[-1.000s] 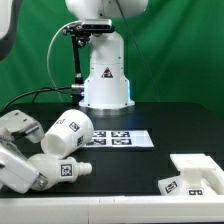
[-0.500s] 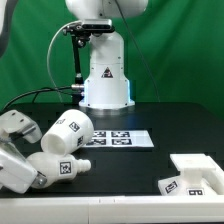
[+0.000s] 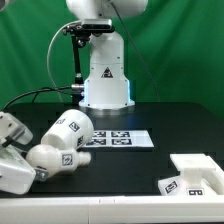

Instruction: Assemble lamp

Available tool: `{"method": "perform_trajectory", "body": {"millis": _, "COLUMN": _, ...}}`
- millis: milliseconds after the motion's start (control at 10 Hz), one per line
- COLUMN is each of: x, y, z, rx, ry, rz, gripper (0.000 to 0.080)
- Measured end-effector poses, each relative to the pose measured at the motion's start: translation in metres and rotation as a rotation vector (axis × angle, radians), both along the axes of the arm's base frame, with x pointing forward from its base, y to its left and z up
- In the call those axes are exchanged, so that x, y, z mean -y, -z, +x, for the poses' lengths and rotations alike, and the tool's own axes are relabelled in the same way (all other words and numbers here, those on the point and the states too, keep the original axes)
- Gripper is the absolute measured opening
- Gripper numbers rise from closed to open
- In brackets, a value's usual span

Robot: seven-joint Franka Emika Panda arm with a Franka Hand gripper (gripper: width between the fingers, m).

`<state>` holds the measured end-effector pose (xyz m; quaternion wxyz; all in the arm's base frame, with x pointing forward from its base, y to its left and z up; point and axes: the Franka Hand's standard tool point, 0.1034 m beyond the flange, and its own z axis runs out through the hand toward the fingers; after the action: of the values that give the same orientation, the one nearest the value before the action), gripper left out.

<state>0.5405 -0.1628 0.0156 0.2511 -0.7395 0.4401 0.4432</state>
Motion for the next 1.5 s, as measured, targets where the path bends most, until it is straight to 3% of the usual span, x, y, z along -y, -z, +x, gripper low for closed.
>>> {"method": "perform_trajectory", "body": {"millis": 300, "x": 0.0, "y": 0.001, "z": 0.0, "rx": 0.001, "ry": 0.001, "rz": -0.002, "gripper": 0.0696}}
{"method": "perform_trajectory", "body": {"millis": 1400, "x": -0.017, "y": -0.003, "z": -0.004, "rx": -0.02, "ry": -0.008, "rz": 0.007, "gripper": 0.0698}}
{"method": "perform_trajectory", "body": {"millis": 1500, "x": -0.017, "y": -0.003, "z": -0.005, "rx": -0.02, "ry": -0.007, "rz": 0.007, "gripper": 0.0575}}
